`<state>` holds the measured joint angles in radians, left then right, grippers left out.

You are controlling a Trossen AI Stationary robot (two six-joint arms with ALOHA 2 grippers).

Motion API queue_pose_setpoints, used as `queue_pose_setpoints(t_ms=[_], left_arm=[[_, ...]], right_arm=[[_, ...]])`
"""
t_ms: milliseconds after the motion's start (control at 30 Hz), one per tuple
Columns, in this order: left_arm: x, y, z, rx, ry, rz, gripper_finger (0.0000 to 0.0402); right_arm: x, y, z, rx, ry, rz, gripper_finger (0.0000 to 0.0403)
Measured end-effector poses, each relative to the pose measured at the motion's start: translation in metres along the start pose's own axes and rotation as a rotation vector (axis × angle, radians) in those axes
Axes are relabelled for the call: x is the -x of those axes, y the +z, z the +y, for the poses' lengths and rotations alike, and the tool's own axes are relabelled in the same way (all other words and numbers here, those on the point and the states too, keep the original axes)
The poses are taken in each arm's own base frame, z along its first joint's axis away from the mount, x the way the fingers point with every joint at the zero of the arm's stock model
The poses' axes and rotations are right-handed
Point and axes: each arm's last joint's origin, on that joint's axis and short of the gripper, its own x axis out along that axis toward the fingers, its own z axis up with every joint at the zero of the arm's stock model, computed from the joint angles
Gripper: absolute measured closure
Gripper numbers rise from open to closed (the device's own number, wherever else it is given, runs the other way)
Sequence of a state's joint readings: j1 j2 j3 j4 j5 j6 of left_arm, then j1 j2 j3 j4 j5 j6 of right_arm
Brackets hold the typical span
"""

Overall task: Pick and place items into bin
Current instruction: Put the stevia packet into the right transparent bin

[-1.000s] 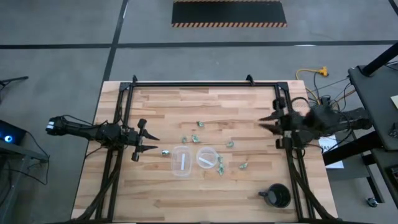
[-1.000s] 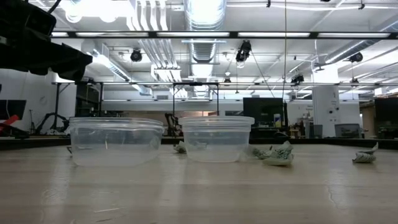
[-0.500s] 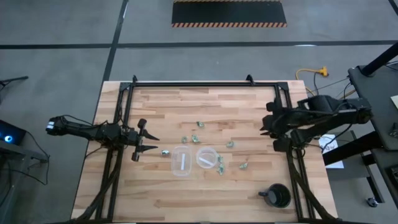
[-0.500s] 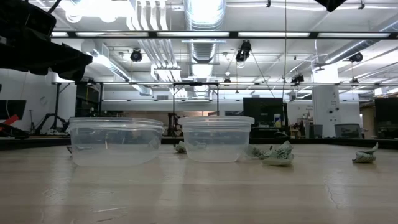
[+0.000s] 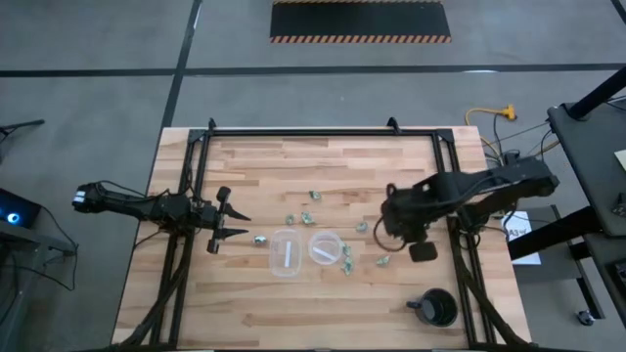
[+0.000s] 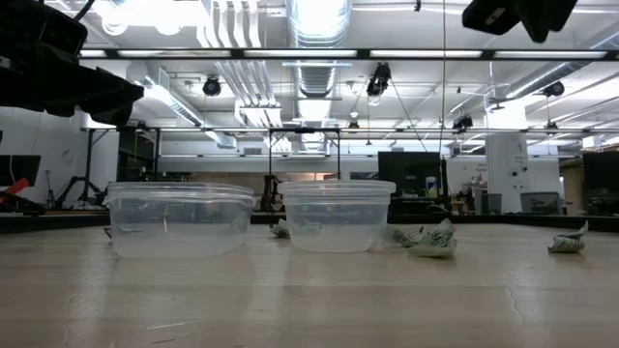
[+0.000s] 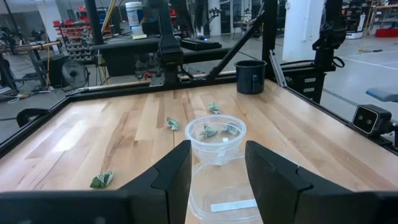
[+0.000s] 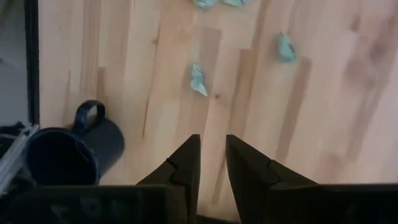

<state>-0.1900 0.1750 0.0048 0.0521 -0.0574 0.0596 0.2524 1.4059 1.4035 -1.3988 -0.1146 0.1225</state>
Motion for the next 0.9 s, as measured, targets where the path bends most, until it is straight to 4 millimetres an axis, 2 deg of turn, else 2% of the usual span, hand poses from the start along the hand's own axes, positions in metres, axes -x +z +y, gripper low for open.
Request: queue_pose_setpoints(t_ms=[167,267,567,900], left_arm=[[0.000,0.000,0.000,0.000,0.000,0.000,0.0267],[0.000,0.000,0.000,0.000,0.000,0.000,0.0267],[0.000,0.000,0.000,0.000,0.000,0.000,0.0267],[0.000,0.000,0.000,0.000,0.000,0.000,0.0267]], right_arm=[[-0.032,0.017,0.008,0.092,0.009,-0.038,0.0335],[-0.051,0.019,0.013,0.133,0.013,-0.031,0.0335],[-0.098,0.011,0.021,0.138,0.026,-0.038,0.0335],[-0.139,-0.010,0.013,0.105,0.008,0.011,0.0329]])
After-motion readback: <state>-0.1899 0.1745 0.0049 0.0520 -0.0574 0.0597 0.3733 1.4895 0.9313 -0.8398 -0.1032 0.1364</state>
